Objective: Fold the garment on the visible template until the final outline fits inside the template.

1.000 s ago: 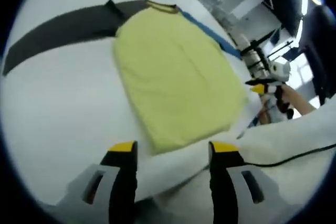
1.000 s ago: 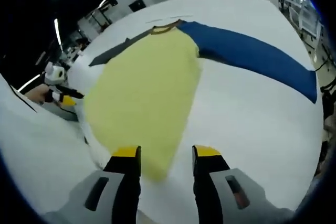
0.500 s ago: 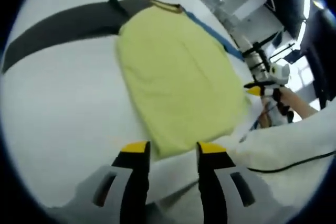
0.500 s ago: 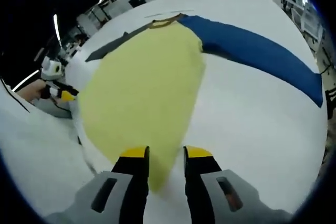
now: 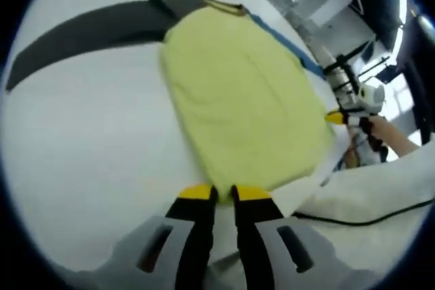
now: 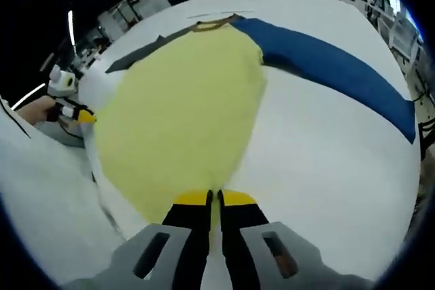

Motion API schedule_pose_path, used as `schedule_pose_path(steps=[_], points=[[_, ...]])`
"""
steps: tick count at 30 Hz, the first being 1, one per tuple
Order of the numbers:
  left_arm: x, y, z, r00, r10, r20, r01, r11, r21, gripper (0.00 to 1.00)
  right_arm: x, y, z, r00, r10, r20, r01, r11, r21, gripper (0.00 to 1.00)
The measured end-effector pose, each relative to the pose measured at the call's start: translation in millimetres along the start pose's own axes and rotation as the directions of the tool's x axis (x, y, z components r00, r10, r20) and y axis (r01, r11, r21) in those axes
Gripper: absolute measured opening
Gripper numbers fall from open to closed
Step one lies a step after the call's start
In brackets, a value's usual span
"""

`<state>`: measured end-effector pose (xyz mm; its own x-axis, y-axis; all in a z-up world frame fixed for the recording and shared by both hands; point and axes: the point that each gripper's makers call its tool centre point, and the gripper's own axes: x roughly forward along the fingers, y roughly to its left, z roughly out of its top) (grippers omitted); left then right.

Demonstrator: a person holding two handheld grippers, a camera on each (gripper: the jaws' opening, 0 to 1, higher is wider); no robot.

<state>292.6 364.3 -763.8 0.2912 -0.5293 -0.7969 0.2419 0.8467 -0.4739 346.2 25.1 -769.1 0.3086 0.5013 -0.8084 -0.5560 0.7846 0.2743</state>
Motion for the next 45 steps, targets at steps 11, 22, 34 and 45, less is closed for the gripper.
schedule_pose_path(steps=[11,22,34,45], points=[[-1,12.0,3.5,1.000,0.016,0.008,-0.016,1.000,-0.014,0.00,-11,8,-3.0,0.998,0.025,0.063,-0.027,0.999,0.029,0.03],[-22,25.3,14.6,0.999,0.040,-0.006,-0.040,0.998,0.044,0.00,-18,47,-26.4,0.988,0.101,0.116,-0.113,0.988,0.101,0.02],[-39,4.0,39.4,0.993,0.007,0.116,0.000,0.998,-0.055,0.00,-54,52,7.6,0.956,0.102,0.274,-0.139,0.983,0.119,0.02],[-55,2.7,86.2,0.965,0.029,0.261,0.010,0.990,-0.144,0.00,-70,33,57.2,0.922,0.076,0.379,-0.121,0.988,0.096,0.02]])
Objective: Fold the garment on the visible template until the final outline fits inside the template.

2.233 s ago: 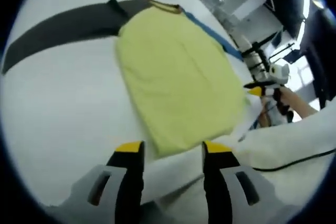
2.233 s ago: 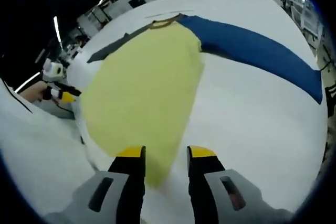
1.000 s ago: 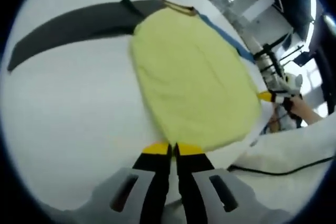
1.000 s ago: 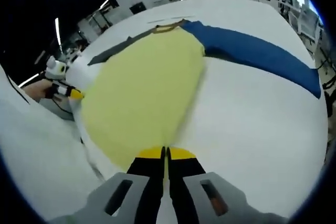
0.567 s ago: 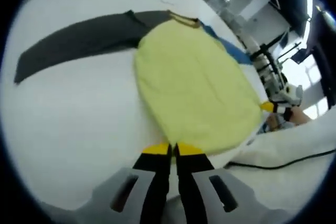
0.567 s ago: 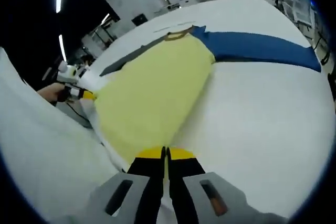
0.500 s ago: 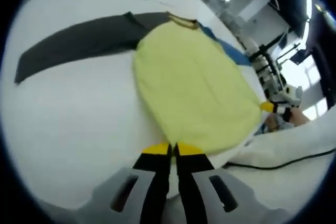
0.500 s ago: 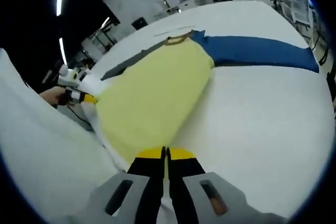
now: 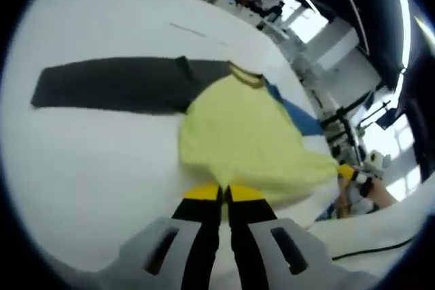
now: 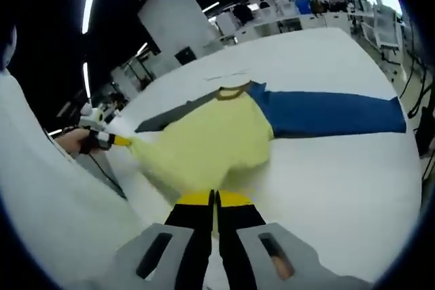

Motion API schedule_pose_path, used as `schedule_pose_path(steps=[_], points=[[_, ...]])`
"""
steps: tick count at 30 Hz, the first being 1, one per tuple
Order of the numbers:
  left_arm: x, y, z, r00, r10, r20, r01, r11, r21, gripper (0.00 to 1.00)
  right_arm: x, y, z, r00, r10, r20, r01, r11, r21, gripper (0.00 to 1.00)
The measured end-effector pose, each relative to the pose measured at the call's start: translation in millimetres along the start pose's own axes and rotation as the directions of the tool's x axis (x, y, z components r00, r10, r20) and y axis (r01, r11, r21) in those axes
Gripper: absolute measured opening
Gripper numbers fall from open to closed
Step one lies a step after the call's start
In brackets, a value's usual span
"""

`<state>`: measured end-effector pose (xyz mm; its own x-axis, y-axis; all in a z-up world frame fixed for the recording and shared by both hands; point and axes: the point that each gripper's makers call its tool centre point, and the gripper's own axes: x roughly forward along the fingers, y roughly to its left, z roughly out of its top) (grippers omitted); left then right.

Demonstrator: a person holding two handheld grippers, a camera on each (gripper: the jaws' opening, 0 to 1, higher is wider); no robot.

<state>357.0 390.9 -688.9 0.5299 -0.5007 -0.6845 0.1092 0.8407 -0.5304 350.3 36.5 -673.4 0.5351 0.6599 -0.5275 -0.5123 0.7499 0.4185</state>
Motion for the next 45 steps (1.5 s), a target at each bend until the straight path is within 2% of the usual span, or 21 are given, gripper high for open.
schedule_pose_path(steps=[3,7,15,20,27,33,36,45], points=[[3,-0.5,8.3,1.000,-0.007,0.011,0.007,0.999,-0.039,0.00,6,-9,12.6,0.999,-0.026,0.018,0.027,0.999,-0.032,0.02],[7,-0.8,19.0,1.000,-0.004,0.021,0.006,0.998,-0.055,0.00,20,-14,22.8,1.000,-0.025,0.012,0.025,0.999,-0.049,0.02],[19,3.6,40.6,0.999,-0.017,0.035,0.020,0.997,-0.078,0.00,37,-32,41.3,0.999,-0.026,0.031,0.027,1.000,-0.013,0.02],[34,14.9,46.4,1.000,-0.023,0.004,0.023,0.996,-0.084,0.00,51,-42,47.7,0.999,-0.039,0.012,0.039,0.999,-0.017,0.02],[60,29.6,54.4,0.998,-0.033,-0.055,0.027,0.994,-0.105,0.00,77,-65,50.9,0.996,-0.075,-0.047,0.074,0.997,-0.011,0.02],[79,44.5,61.0,0.993,-0.028,-0.116,0.016,0.995,-0.102,0.00,95,-80,55.7,0.994,-0.081,-0.075,0.082,0.997,0.003,0.02],[86,47.6,62.0,0.988,-0.023,-0.152,0.010,0.996,-0.086,0.00,103,-87,54.9,0.992,-0.086,-0.094,0.089,0.995,0.037,0.02],[99,50.6,79.5,0.986,-0.023,-0.166,0.011,0.997,-0.072,0.00,119,-101,50.9,0.982,-0.118,-0.147,0.124,0.992,0.034,0.02]])
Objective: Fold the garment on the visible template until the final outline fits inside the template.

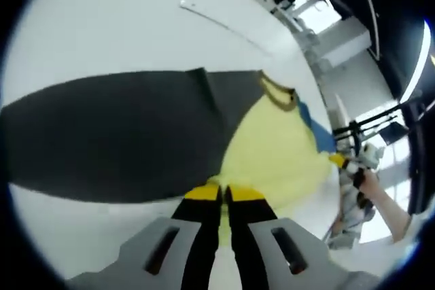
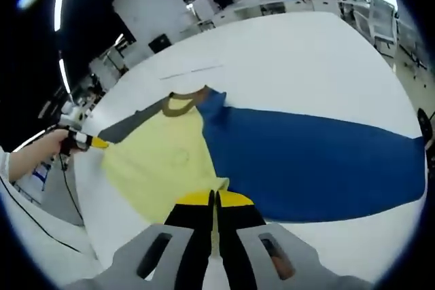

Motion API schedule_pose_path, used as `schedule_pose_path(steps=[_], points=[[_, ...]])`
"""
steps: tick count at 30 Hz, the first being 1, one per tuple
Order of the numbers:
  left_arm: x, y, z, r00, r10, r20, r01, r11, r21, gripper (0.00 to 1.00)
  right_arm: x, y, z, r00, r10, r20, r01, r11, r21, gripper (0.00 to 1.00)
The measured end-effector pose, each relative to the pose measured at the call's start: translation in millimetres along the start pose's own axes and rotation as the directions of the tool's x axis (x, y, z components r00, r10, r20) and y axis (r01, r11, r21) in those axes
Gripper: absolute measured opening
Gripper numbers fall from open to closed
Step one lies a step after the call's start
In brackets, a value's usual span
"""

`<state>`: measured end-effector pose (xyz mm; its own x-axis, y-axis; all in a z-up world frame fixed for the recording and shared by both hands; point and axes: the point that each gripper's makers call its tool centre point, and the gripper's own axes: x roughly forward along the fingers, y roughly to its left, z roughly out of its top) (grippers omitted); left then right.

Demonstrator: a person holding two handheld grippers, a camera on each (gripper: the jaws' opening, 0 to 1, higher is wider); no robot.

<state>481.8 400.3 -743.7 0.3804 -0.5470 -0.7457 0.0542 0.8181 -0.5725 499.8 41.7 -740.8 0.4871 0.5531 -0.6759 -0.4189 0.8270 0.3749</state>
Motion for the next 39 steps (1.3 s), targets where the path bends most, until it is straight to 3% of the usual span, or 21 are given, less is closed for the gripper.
schedule_pose_path(steps=[16,20,23,28,32,39], points=[[20,9.5,10.8,1.000,0.004,-0.024,-0.005,0.999,-0.053,0.00,17,-14,12.6,0.999,-0.048,-0.009,0.048,0.998,-0.035,0.02],[20,2.5,19.9,1.000,-0.006,-0.005,0.005,0.999,-0.051,0.00,17,-16,18.8,0.998,-0.067,0.003,0.067,0.997,-0.049,0.02],[12,-15.2,30.3,0.998,-0.057,0.036,0.058,0.997,-0.044,0.00,15,-18,25.7,0.997,-0.073,0.030,0.074,0.996,-0.043,0.02],[4,-27.2,45.2,0.987,-0.116,0.110,0.129,0.985,-0.115,0.00,10,-22,39.0,0.993,-0.081,0.086,0.081,0.997,0.010,0.02],[11,-18.8,52.1,0.988,-0.085,0.125,0.106,0.980,-0.167,0.00,14,-33,42.2,0.990,-0.104,0.093,0.097,0.992,0.079,0.02],[34,-1.3,51.2,0.996,-0.014,0.089,0.028,0.987,-0.157,0.00,28,-38,37.4,0.989,-0.133,0.058,0.132,0.991,0.023,0.02]])
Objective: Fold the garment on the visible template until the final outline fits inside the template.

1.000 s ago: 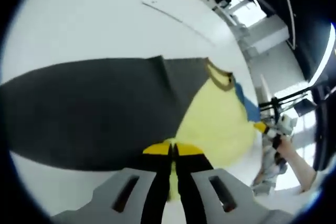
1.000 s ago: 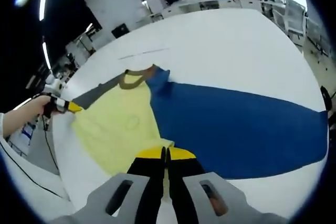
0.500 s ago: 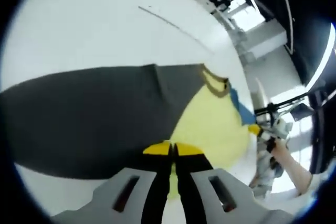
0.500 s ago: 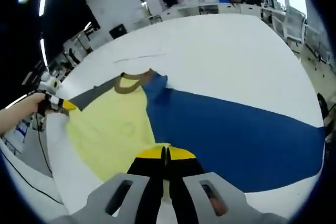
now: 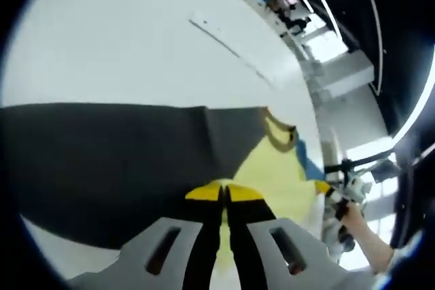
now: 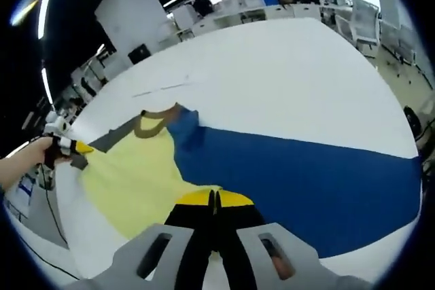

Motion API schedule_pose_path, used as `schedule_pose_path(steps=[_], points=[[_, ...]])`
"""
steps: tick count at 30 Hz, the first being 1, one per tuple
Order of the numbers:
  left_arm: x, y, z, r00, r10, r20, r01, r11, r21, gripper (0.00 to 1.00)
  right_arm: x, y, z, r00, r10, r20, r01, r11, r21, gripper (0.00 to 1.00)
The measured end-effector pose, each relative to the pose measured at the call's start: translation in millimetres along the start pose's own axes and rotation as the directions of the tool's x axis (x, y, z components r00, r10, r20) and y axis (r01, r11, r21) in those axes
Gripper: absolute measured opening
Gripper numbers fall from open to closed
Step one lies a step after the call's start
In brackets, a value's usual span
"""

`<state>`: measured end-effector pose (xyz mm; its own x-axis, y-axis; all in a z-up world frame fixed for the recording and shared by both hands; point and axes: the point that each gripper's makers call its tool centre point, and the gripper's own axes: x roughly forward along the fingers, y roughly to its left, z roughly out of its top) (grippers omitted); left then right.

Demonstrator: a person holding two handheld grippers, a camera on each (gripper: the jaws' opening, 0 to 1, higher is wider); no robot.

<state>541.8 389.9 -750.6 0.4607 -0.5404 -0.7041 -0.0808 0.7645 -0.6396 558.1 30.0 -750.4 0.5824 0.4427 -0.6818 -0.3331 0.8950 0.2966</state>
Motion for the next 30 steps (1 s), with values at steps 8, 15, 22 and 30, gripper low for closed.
schedule_pose_path(steps=[8,15,22,30], points=[[11,8.8,0.4,0.998,0.056,-0.004,-0.056,0.998,0.042,0.00,6,-1,-1.1,1.000,-0.028,-0.008,0.028,0.996,-0.086,0.02],[11,7.1,-0.3,0.999,0.052,-0.005,-0.051,0.997,0.052,0.00,7,-3,-3.6,0.999,-0.032,-0.023,0.029,0.991,-0.130,0.03],[6,3.0,0.2,0.998,0.056,0.010,-0.057,0.986,0.158,0.02,-1,-3,-1.2,1.000,-0.025,-0.015,0.023,0.992,-0.127,0.16],[-8,-3.7,2.2,0.998,0.041,0.038,-0.048,0.979,0.197,0.20,-16,3,4.4,1.000,-0.013,0.013,0.015,0.994,-0.108,0.29]])
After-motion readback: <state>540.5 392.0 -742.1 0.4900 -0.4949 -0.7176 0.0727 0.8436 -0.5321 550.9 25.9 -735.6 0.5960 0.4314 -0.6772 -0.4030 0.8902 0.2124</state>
